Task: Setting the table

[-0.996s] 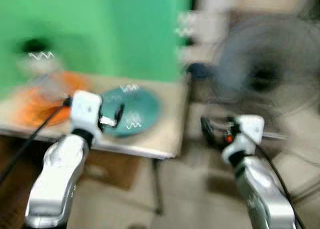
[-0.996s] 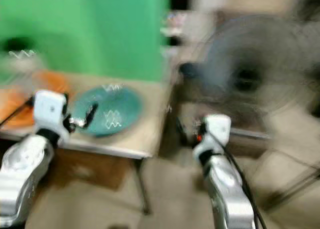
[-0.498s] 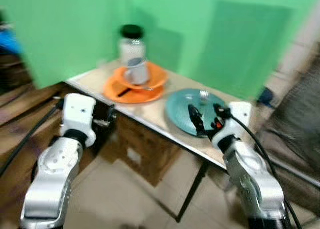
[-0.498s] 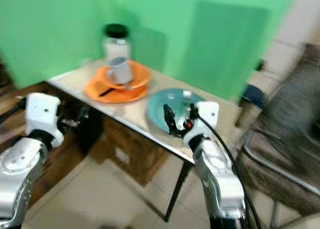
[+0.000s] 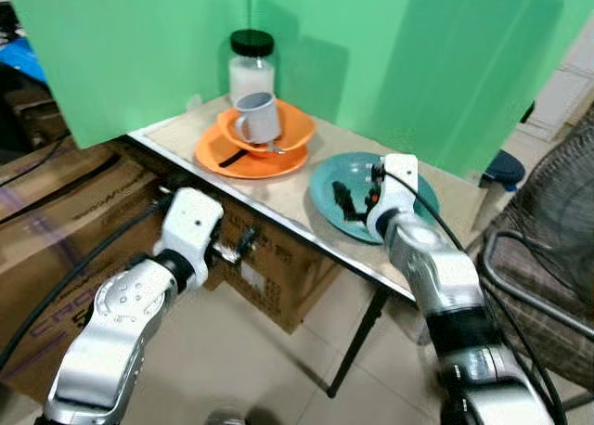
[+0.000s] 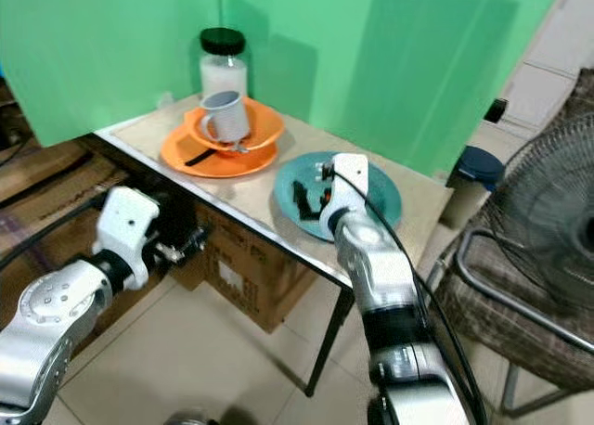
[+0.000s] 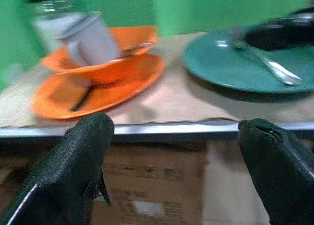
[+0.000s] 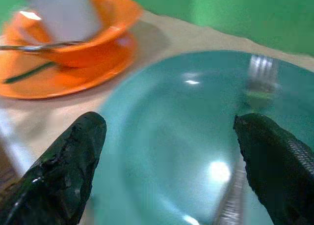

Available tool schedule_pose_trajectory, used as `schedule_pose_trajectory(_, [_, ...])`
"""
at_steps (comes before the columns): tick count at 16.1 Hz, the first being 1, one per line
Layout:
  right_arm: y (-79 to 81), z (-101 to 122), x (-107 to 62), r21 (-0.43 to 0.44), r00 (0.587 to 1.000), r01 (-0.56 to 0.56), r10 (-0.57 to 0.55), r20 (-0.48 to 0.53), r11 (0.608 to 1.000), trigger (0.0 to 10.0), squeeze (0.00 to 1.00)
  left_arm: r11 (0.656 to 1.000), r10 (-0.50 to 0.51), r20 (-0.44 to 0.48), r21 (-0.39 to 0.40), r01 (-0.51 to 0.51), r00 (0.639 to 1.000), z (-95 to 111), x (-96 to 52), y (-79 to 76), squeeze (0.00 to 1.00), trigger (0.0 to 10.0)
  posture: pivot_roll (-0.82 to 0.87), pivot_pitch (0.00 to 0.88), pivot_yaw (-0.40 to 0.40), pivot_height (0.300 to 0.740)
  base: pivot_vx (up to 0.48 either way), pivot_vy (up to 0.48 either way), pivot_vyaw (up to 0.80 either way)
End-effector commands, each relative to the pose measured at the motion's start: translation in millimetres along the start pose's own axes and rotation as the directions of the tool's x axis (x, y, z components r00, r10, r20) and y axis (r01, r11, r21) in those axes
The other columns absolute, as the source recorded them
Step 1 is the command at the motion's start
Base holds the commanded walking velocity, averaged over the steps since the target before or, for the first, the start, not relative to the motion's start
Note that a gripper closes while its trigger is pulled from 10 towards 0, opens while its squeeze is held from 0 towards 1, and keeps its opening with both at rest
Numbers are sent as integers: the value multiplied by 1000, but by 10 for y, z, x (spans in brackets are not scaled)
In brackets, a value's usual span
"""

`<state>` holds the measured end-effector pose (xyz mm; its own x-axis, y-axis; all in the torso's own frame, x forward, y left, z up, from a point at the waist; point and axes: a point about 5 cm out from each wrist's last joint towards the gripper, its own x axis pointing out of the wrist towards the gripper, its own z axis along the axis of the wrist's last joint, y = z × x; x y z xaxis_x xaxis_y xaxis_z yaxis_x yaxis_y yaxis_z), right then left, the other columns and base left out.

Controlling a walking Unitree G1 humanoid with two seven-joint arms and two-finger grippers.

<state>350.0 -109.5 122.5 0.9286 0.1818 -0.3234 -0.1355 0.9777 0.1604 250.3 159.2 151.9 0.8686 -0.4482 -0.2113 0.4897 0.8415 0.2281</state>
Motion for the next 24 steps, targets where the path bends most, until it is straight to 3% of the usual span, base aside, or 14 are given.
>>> schedule_pose_trajectory(1, [-84, 48, 31, 7, 998, 58, -58, 9, 998, 10000, 1000, 998, -57, 24, -1, 57, 998, 35, 1, -57, 0, 10000, 166, 0, -87, 740, 0, 0, 0])
schedule_pose_trajectory(2, [-77, 195, 148, -31, 993, 118, -117, 23, 993, 10000, 1000, 985, -168, 40, -34, 169, 985, 42, -43, -129, 0, 10000, 163, 0, -98, 740, 0, 0, 0])
schedule_pose_trajectory(4, [-49, 246, 222, -42, 990, 143, -142, 14, 989, 10000, 1000, 965, -257, 25, -52, 258, 966, 19, -95, -195, 0, 10000, 160, 0, -101, 740, 0, 0, 0])
schedule_pose_trajectory(5, [10, 219, 290, 0, 992, 127, -127, -17, 992, 10000, 1000, 949, -306, 13, -68, 306, 952, 1, -135, -237, 0, 10000, 157, 0, -101, 740, 0, 0, 0])
schedule_pose_trajectory(6, [64, 171, 315, 6, 994, 96, -96, -45, 995, 10000, 906, 947, -313, 13, -70, 313, 950, -2, -143, -244, 0, 10000, 155, 0, -100, 740, 0, 0, 0])
schedule_pose_trajectory(7, [102, 119, 331, -6, 994, 79, -79, -71, 997, 10000, 180, 948, -310, 12, -69, 310, 951, -5, -145, -243, 0, 10000, 156, 0, -101, 740, 0, 0, 0])
schedule_pose_trajectory(8, [105, 60, 347, -21, 991, 96, -97, -92, 995, 10000, 0, 947, -313, 12, -70, 313, 950, -3, -149, -238, 0, 10000, 161, 0, -106, 740, 0, 0, 0])
schedule_pose_trajectory(9, [78, -1, 352, -30, 984, 141, -143, -110, 990, 10000, 0, 947, -315, 11, -70, 315, 949, -1, -153, -233, 0, 10000, 161, 0, -106, 740, 0, 0, 0])
schedule_pose_trajectory(10, [75, -32, 355, -28, 980, 156, -158, -119, 987, 6745, 0, 946, -316, 8, -69, 316, 949, 2, -164, -230, 0, 10000, 167, 0, -108, 740, 0, 0, 0])
schedule_pose_trajectory(11, [77, -58, 361, -14, 977, 168, -169, -131, 986, 1804, 0, 946, -318, 5, -70, 317, 948, 2, -178, -228, 0, 10000, 171, 0, -109, 740, 0, 0, 0])
schedule_pose_trajectory(12, [85, -84, 364, 3, 973, 179, -177, -151, 984, 0, 0, 945, -319, 0, -71, 318, 948, -2, -197, -228, 0, 10000, 175, 0, -110, 740, 0, 0, 0])
schedule_pose_trajectory(17, [121, -155, 365, 82, 966, 186, -167, -196, 979, 0, 0, 946, -319, -12, -69, 317, 948, -9, -231, -217, 0, 10000, 181, 0, -112, 740, 0, 0, 0])
schedule_pose_trajectory(24, [141, -153, 369, 31, 964, 175, -165, -209, 984, 0, 0, 947, -318, -17, -63, 316, 948, -5, -230, -207, 0, 10000, 189, 0, -118, 740, 0, 0, 0])
